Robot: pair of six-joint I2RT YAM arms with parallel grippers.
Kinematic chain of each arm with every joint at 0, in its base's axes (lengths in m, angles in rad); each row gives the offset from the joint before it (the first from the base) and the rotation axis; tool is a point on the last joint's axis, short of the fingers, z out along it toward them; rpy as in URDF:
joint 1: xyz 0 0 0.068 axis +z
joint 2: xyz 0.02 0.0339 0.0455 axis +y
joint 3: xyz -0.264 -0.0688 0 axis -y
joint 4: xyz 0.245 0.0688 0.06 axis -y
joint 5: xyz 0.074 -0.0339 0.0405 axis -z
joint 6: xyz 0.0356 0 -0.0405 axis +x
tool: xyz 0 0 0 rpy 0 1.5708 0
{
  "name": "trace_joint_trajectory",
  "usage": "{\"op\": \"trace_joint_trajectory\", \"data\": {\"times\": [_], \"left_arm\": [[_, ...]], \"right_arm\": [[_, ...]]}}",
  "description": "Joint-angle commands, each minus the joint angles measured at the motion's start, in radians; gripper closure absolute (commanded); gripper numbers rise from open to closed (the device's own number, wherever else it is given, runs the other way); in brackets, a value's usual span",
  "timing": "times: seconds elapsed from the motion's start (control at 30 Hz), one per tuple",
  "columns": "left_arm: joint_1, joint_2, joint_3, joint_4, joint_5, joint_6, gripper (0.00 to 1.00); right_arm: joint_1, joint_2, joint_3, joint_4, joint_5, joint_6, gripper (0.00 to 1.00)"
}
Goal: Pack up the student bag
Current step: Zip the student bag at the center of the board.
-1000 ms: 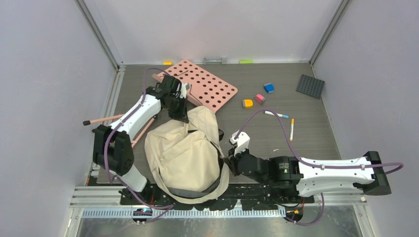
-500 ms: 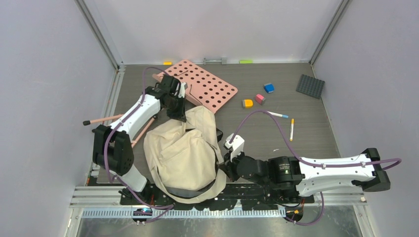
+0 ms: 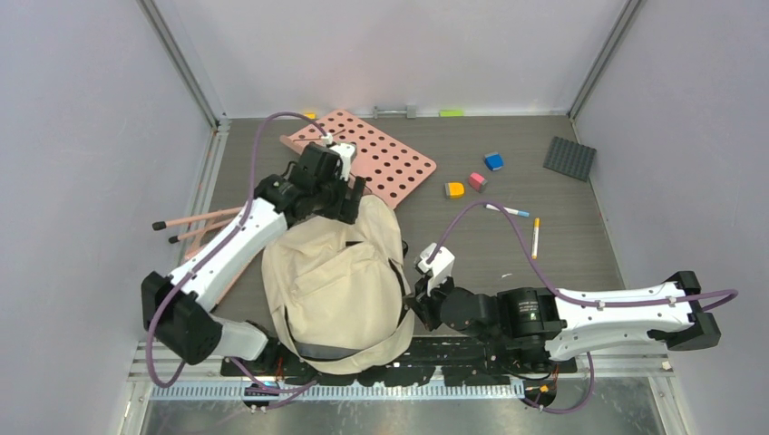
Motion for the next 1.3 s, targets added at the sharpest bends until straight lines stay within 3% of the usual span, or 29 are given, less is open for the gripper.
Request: {"op": "trace_joint_trajectory", "data": {"times": [0.0, 0.33, 0.53, 0.87, 1.27], "left_arm": [[-0.116, -0.058, -0.002, 0.042, -0.016, -0.019, 0.16], [-0.273, 0.041, -0.022, 0.015, -0.009, -0.166, 0.08], [-0.296, 0.097, -0.036, 0.047, 0.002, -0.239, 0.08], [-0.309, 0.125, -0.079, 0.189, 0.051, -0.337, 0.23], [-0.336, 0.077, -0.134, 0.249, 0.010, -0.413, 0.30]], "right_arm": [[0.009, -0.016, 0.005, 0.056, 0.093, -0.014, 0.99], [0.009, 0.008, -0.020, 0.094, 0.106, -0.012, 0.99], [0.008, 0.001, -0.041, 0.121, 0.100, -0.016, 0.99], [0.008, 0.033, -0.048, 0.149, 0.092, -0.031, 0.99], [0.008, 0.065, -0.045, 0.177, 0.077, -0.048, 0.99]]}}
